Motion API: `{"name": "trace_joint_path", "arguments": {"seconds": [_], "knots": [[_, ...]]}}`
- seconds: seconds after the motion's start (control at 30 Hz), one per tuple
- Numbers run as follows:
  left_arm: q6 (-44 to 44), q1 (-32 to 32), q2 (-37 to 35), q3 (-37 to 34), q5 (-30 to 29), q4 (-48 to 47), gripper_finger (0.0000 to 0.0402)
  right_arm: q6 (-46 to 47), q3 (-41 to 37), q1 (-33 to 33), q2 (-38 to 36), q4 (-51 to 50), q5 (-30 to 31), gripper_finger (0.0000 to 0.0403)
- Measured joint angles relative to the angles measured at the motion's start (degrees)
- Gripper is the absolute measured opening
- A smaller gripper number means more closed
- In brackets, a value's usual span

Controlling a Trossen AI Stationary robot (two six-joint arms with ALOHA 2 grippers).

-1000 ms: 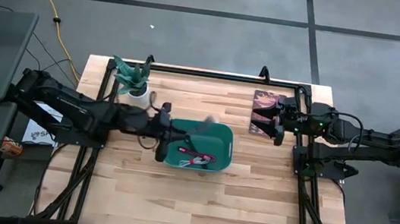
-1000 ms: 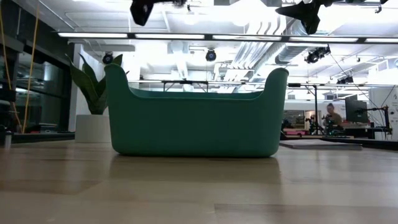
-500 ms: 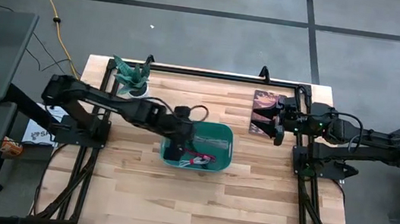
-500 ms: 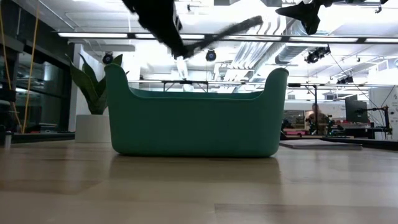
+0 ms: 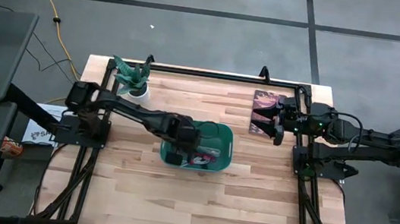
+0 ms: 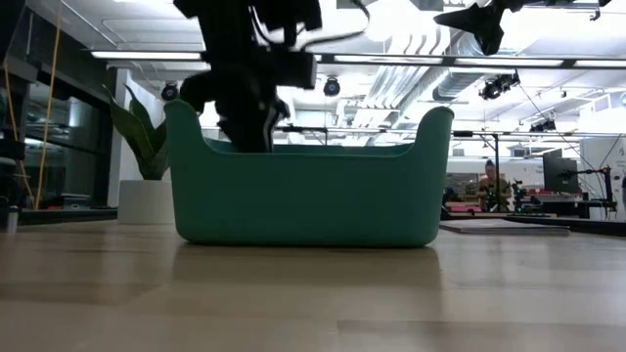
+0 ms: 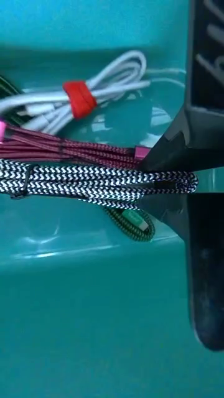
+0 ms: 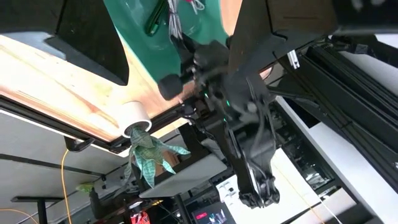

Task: Pick and place USB-C Cables
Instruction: Put the gray charger cable into the green bin

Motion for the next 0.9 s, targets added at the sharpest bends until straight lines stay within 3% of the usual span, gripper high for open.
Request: {"name": "trace_joint_path", "arguments": {"seconds": [0.5,0.9], "knots": [[-0.86,0.01,6.24,0.02,-4.26,0.74,0.0013,0.0,0.0,0.0,0.0,-0.15,0.12,0.0265],[0.86,0.0,6.24,0.0,-4.06,0.63,0.0069,0.02,0.0,0.01,0.0,-0.15,0.1,0.0265]]}}
